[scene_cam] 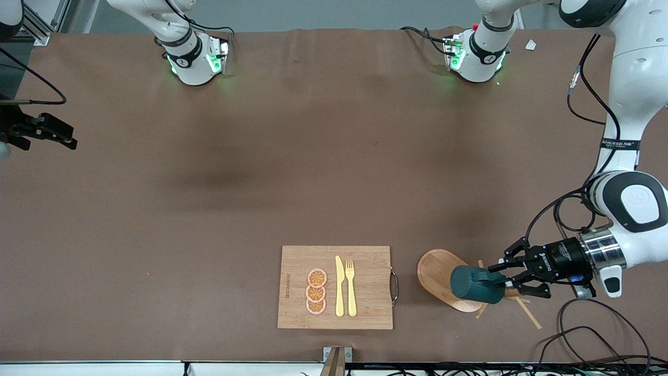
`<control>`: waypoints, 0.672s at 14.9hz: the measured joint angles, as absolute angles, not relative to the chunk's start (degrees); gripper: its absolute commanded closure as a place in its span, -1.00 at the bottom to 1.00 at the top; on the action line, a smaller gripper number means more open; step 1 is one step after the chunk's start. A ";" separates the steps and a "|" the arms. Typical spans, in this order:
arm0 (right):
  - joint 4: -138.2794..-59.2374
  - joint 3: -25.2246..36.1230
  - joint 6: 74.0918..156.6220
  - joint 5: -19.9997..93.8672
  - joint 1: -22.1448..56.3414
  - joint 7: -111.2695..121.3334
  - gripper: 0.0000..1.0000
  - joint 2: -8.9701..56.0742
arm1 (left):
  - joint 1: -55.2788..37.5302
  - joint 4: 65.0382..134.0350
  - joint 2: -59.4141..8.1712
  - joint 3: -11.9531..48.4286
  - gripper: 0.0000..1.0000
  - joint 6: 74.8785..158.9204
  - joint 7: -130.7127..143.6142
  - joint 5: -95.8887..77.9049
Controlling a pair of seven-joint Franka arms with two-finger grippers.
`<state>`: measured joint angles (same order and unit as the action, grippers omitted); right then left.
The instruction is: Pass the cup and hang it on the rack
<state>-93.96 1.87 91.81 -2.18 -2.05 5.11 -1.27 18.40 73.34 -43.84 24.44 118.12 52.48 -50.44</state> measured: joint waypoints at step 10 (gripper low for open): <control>-93.88 1.80 91.83 -2.18 -2.04 5.13 -1.00 -1.27 | 16.52 72.06 -35.91 29.29 -1.00 114.02 54.76 -32.02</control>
<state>-93.88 1.80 91.83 -2.18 -2.04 5.13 -1.27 16.52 72.06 -35.91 29.29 114.02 54.76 -32.02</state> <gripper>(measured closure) 0.000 0.000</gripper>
